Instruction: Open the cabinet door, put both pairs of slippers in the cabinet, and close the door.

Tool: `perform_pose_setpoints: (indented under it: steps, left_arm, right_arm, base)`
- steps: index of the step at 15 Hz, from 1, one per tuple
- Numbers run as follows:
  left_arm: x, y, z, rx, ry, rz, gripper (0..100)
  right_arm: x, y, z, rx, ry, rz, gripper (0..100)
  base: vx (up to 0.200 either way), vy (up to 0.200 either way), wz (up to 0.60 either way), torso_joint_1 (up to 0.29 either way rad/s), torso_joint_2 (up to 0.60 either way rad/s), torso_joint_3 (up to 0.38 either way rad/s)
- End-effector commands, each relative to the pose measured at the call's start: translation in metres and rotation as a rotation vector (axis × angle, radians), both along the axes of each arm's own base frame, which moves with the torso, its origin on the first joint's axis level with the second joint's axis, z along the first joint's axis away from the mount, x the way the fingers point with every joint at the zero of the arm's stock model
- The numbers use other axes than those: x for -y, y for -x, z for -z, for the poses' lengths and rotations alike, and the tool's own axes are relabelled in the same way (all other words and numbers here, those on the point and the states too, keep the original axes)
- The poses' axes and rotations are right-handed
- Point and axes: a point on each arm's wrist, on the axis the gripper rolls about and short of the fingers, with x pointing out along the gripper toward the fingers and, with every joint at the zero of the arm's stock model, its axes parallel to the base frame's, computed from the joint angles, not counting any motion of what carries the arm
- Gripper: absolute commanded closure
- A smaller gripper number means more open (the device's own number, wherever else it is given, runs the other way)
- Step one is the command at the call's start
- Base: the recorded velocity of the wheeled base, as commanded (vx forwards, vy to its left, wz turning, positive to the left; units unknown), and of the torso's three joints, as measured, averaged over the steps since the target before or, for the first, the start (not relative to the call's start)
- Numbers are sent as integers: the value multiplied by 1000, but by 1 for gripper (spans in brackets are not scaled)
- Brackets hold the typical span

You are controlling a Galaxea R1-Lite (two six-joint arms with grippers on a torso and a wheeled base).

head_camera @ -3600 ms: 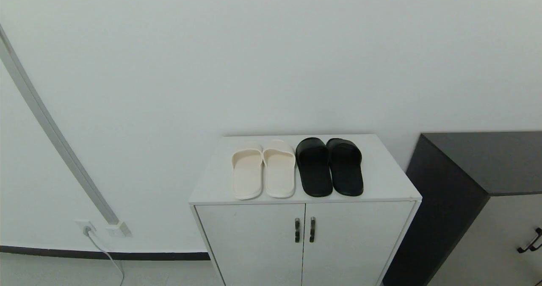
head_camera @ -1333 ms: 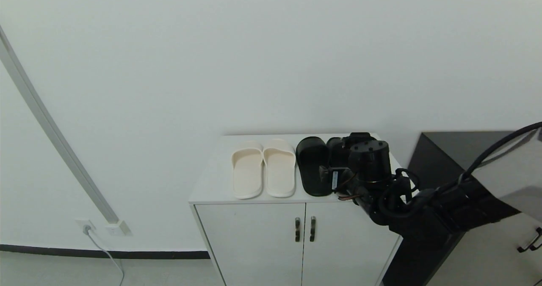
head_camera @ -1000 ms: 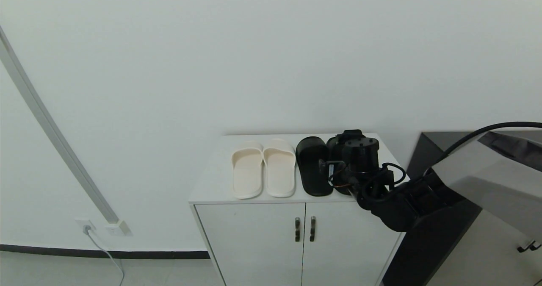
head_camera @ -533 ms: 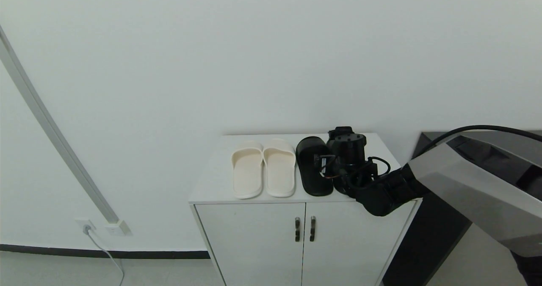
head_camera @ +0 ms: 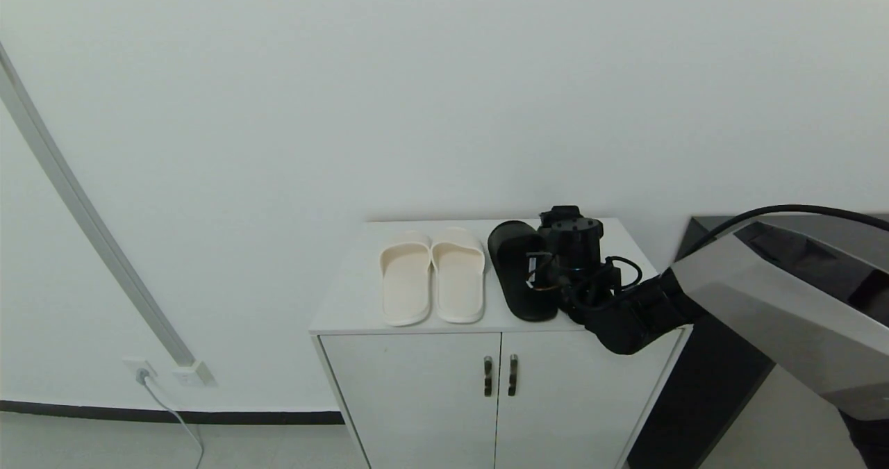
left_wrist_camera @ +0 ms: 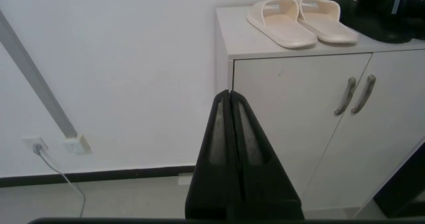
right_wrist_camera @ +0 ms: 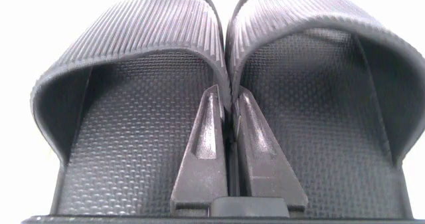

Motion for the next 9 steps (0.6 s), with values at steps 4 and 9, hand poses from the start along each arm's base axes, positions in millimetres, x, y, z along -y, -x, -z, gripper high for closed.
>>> perform_pose_setpoints:
  steps: [4,9]
  left_arm:
    - [0,0,0,0,-1,1,100]
    - [0,0,0,0,0,1,100]
  right_arm:
    - [27,79,-61,34,-18,-47,100]
    - [80,202,-65,-47,11,-214,100]
  base:
    - [0,0,0,0,0,0]
    - [0,0,0,0,0,0]
